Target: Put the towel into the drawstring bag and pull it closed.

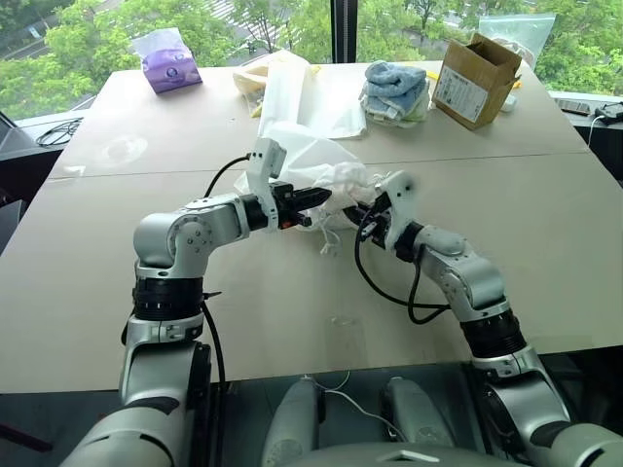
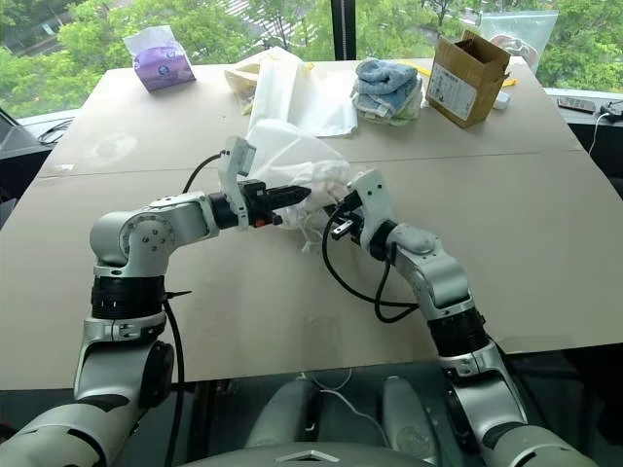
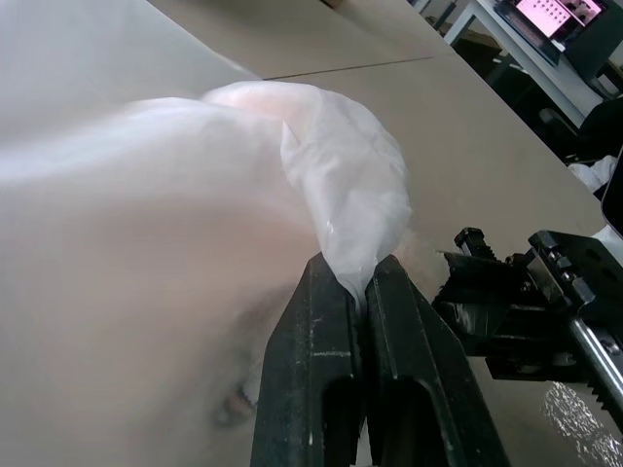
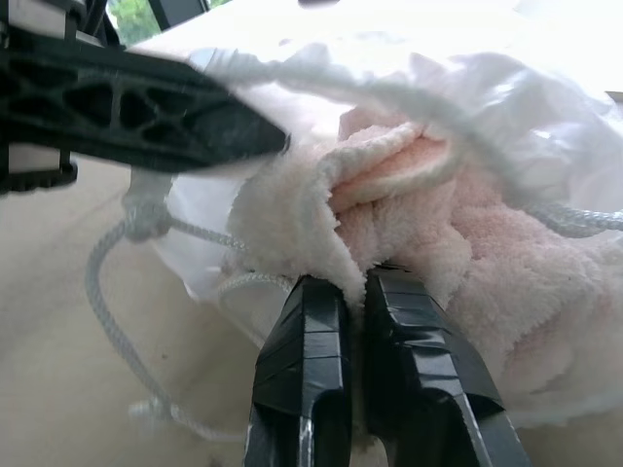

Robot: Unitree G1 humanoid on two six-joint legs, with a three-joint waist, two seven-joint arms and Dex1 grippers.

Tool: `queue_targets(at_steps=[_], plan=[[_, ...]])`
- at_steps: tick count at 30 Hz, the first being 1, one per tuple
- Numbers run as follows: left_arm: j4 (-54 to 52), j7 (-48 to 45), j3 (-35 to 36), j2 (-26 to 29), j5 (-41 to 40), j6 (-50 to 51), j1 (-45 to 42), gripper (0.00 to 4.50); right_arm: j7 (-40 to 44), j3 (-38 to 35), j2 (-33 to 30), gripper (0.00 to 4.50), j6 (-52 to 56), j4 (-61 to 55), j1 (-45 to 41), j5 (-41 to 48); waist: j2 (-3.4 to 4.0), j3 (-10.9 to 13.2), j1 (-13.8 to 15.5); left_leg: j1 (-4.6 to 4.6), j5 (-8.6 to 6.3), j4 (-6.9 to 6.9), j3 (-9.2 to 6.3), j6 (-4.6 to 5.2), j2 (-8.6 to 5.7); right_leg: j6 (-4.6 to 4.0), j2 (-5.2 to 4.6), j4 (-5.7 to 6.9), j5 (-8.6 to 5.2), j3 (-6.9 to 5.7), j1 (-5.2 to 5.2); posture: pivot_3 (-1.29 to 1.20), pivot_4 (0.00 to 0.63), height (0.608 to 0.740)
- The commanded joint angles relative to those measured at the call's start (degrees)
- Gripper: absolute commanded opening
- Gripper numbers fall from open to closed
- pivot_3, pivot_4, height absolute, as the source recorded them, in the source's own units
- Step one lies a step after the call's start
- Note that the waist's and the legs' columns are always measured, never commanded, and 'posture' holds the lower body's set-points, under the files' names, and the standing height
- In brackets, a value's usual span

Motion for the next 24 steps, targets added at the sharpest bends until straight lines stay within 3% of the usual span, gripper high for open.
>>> queue_targets(at_steps=[1,5,13,14,16,18,22,24], plan=[[-1.3,-1.7,-0.7,1.2,0.3,-0.9,-0.2,0.0,0.0,-7.6,3.0,0.13,4.9,-3.2,-1.6,10.2,0.0,0.0,0.0,0.0,0.0,0.0,0.0,0.0,0.0,0.0,0.0,0.0,0.0,0.0,0.0,0.0,0.15,0.74],[-0.8,-2.7,-0.9,1.6,0.5,-1.4,-0.6,0.0,-1.0,-11.0,4.7,0.13,6.8,0.0,-2.1,13.3,0.0,0.0,0.0,0.0,0.0,-0.02,0.0,0.0,0.0,0.0,0.0,0.0,0.0,0.0,0.0,0.0,0.15,0.74],[-0.2,-3.1,-1.3,1.7,1.0,-2.3,-1.3,0.0,4.5,1.3,-1.5,0.13,-4.7,0.7,-3.4,-0.3,0.01,0.0,-0.2,0.0,0.0,-0.08,0.04,0.0,-0.04,0.0,0.01,0.0,0.0,0.03,-0.06,0.0,0.15,0.74],[0.1,-3.0,-1.2,1.7,1.3,-2.5,-1.5,0.0,6.5,3.0,-3.3,0.81,-5.6,-0.2,-2.7,-1.3,0.01,0.0,-0.2,0.0,0.0,-0.08,0.03,0.0,-0.04,0.0,0.01,0.0,0.0,0.02,-0.05,0.0,0.15,0.74],[1.0,-2.8,-1.0,1.6,1.8,-3.1,-2.0,0.0,10.5,5.7,-7.1,1.35,-5.9,-2.2,-1.3,-2.5,0.01,0.0,-0.1,0.0,0.0,-0.08,0.03,0.0,-0.04,0.0,0.01,-0.01,0.0,0.02,-0.04,0.0,0.15,0.74],[1.8,-2.8,-1.0,1.5,2.2,-3.5,-2.5,0.0,13.5,6.5,-9.6,2.41,-5.3,-3.3,-0.4,-1.9,0.01,0.0,-0.1,0.0,0.0,-0.07,0.0,0.0,-0.04,0.0,0.0,-0.03,0.0,-0.01,-0.01,0.0,0.15,0.74],[2.6,-3.2,-1.3,1.2,2.7,-4.0,-2.9,0.0,12.9,5.7,-10.9,4.39,-7.5,-1.4,-0.6,-3.9,0.01,0.0,-0.2,0.0,0.0,-0.05,0.02,0.0,-0.02,0.0,0.01,-0.02,0.0,0.01,-0.01,0.0,0.15,0.74],[2.7,-3.3,-1.5,1.0,2.8,-4.1,-3.1,0.0,13.7,5.7,-11.3,4.46,-7.4,-0.8,-0.7,-4.1,0.01,0.0,-0.2,0.0,0.0,-0.05,0.01,0.0,-0.01,0.0,0.02,-0.02,0.0,0.01,-0.01,0.0,0.15,0.74]])
